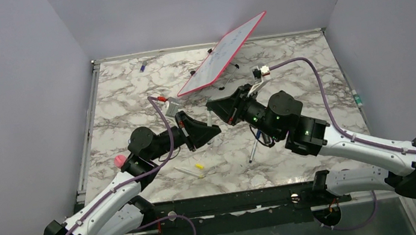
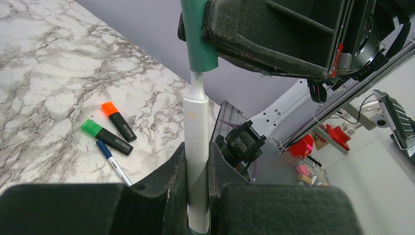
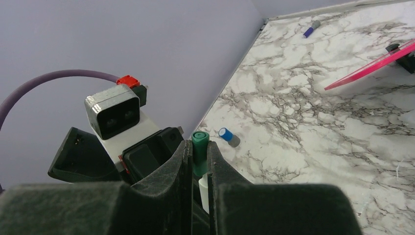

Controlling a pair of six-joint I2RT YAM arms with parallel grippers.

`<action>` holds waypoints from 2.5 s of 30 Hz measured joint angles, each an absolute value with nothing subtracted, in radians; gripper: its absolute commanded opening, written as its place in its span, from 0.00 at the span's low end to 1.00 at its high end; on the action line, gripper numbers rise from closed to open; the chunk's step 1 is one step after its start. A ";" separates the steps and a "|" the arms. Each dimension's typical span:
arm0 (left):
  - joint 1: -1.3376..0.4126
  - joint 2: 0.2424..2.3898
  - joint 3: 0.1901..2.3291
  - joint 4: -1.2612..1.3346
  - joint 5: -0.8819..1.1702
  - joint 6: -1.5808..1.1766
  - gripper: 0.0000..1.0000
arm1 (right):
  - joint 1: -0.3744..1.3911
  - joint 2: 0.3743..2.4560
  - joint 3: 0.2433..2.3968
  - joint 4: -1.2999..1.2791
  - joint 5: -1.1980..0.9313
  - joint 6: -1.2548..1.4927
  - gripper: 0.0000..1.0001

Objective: Insert the pens into the pen caps

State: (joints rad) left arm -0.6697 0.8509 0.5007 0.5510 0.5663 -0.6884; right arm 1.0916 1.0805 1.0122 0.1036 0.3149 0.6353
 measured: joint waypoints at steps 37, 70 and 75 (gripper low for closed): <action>-0.676 0.794 0.567 0.492 0.701 -0.677 0.00 | 1.088 0.987 0.906 0.251 0.115 0.556 0.15; -0.674 0.780 0.603 0.548 0.728 -0.669 0.00 | 1.093 0.900 0.849 0.215 -0.002 0.587 0.67; -0.674 0.782 0.603 0.553 0.781 -0.669 0.00 | 1.093 0.920 0.895 0.211 0.017 0.584 0.67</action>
